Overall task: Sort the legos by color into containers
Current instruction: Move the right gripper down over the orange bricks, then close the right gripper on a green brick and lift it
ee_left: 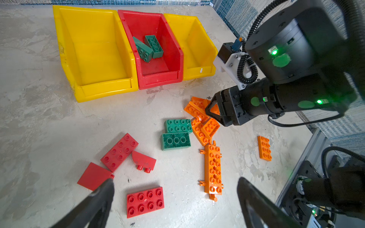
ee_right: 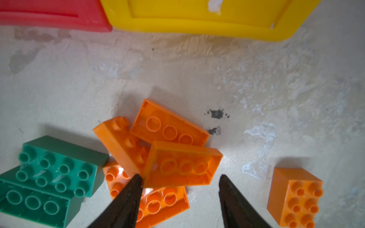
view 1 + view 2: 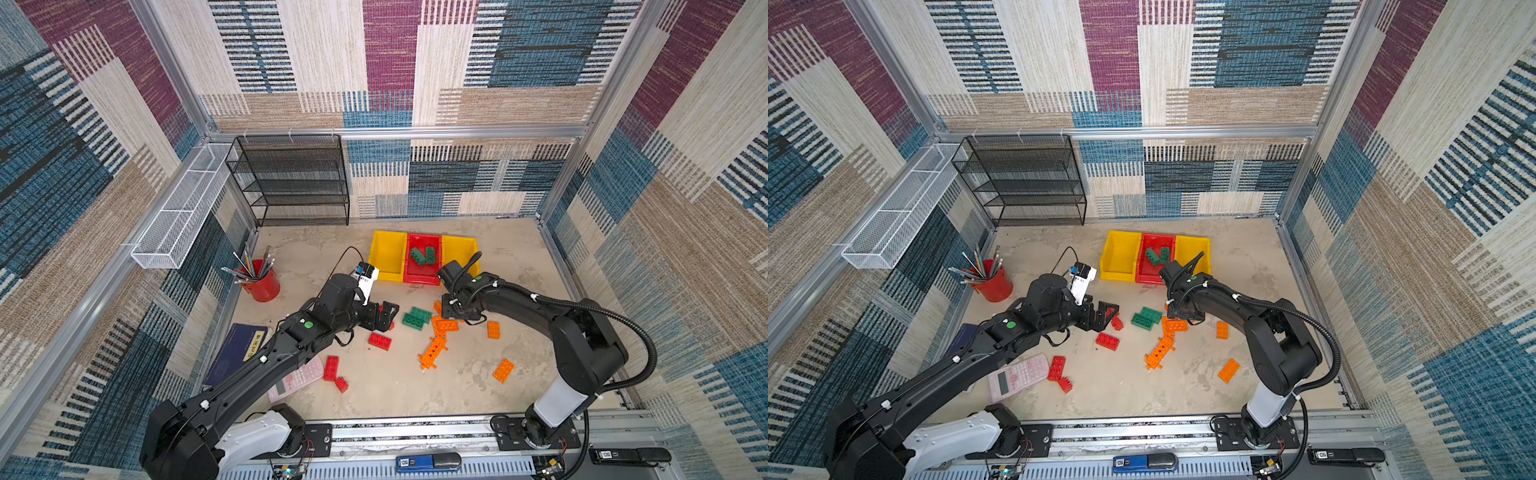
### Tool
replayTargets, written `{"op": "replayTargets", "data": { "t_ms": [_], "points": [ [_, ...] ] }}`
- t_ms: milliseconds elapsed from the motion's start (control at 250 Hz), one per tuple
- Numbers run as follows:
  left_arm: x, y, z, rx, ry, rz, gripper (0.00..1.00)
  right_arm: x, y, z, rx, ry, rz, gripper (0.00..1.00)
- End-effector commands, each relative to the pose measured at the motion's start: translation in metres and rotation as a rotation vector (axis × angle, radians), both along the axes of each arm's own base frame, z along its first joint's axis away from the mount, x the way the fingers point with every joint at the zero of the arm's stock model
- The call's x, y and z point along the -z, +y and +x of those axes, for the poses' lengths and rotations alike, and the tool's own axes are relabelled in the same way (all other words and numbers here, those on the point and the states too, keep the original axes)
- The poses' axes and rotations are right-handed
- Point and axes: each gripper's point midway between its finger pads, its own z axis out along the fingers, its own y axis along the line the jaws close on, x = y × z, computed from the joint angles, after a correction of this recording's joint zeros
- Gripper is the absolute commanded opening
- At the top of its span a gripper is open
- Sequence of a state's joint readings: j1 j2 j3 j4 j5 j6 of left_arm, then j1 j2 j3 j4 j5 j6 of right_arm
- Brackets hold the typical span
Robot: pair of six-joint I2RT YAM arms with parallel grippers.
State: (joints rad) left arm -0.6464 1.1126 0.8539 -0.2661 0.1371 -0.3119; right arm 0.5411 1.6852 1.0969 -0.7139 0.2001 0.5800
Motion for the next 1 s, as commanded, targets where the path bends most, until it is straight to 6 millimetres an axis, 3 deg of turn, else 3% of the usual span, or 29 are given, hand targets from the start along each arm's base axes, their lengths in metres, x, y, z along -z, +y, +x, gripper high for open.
{"op": "replayTargets", "data": {
  "t_ms": [0, 164, 260, 384, 476, 584, 732, 924, 960, 996],
  "points": [
    [-0.01, -0.002, 0.002, 0.0, -0.027, -0.023, 0.97, 0.003, 0.004, 0.011, -0.014, -0.025, 0.029, 0.64],
    [-0.011, 0.001, 0.003, -0.01, -0.038, -0.011, 0.97, 0.006, -0.005, 0.024, 0.009, -0.029, 0.017, 0.63],
    [-0.013, 0.001, 0.005, -0.012, -0.041, -0.002, 0.97, -0.009, -0.004, 0.033, 0.005, -0.048, 0.003, 0.63],
    [-0.013, 0.003, 0.005, -0.016, -0.046, 0.007, 0.97, -0.048, 0.023, 0.045, -0.057, -0.128, 0.04, 0.65],
    [-0.009, 0.007, 0.004, -0.026, -0.046, 0.019, 0.97, -0.058, 0.053, 0.046, -0.121, -0.142, 0.094, 0.65],
    [-0.004, 0.012, 0.0, -0.04, -0.041, 0.024, 0.97, -0.05, 0.082, 0.041, -0.166, -0.111, 0.109, 0.65],
    [-0.005, 0.022, -0.006, -0.067, -0.051, 0.02, 0.97, -0.034, 0.106, 0.034, -0.115, -0.04, 0.142, 0.71],
    [-0.005, 0.03, -0.012, -0.078, -0.064, 0.027, 0.97, -0.026, 0.107, 0.027, 0.04, 0.008, 0.16, 0.77],
    [-0.005, 0.031, -0.013, -0.075, -0.064, 0.028, 0.97, -0.024, 0.106, 0.025, 0.06, 0.014, 0.164, 0.91],
    [-0.005, 0.031, -0.014, -0.072, -0.063, 0.03, 0.97, -0.023, 0.106, 0.023, 0.073, 0.02, 0.171, 0.92]
  ]
}}
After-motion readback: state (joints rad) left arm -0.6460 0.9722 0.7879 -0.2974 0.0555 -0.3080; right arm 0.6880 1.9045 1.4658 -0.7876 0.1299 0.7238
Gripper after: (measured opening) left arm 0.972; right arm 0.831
